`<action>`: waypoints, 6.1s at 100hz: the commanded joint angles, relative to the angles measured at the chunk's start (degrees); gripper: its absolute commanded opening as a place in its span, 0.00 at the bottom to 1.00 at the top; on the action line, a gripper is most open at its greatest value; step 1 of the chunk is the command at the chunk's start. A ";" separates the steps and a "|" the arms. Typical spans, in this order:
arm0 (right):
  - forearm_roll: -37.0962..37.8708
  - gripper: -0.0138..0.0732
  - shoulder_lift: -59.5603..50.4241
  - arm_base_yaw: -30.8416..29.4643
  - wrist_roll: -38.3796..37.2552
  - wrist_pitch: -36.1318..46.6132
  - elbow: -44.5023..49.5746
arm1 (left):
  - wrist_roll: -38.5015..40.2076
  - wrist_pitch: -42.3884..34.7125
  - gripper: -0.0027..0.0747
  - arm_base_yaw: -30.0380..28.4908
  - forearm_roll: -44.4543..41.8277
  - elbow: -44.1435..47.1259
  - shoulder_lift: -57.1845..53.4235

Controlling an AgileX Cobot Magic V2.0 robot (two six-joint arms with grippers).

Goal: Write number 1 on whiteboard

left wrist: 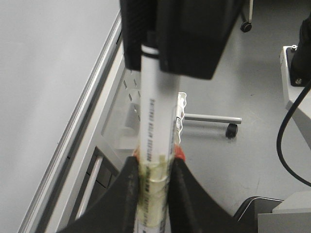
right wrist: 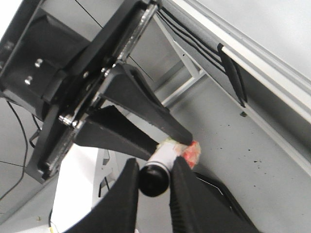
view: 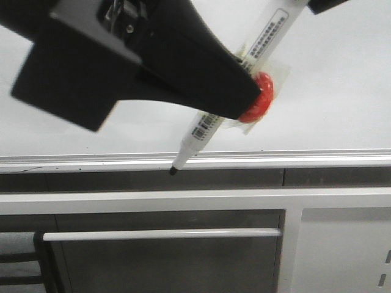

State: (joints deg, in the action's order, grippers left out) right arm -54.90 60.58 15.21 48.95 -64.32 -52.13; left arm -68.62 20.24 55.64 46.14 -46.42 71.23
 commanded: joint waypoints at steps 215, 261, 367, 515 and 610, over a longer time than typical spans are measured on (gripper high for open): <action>-21.94 0.11 -32.70 0.13 21.40 40.68 28.01 | 0.62 -26.16 0.34 -13.97 25.27 12.30 -29.41; -30.10 0.11 -22.93 0.13 33.44 39.79 25.36 | 0.62 -26.16 0.34 -13.97 25.27 12.30 -29.41; -37.85 0.11 -6.37 0.13 47.93 42.54 23.24 | 0.42 -26.29 0.34 -13.97 25.27 12.30 -29.41; -13.93 0.11 -11.84 0.23 18.11 5.09 4.32 | -10.18 15.35 0.53 -13.86 21.85 2.97 -14.65; -13.07 0.11 -7.31 0.23 18.00 -1.05 -1.82 | -16.43 17.67 0.29 -13.86 29.57 2.97 -12.79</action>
State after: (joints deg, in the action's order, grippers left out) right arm -64.95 53.40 15.44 66.65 -65.10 -51.99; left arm -84.84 38.04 41.73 71.89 -41.43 58.91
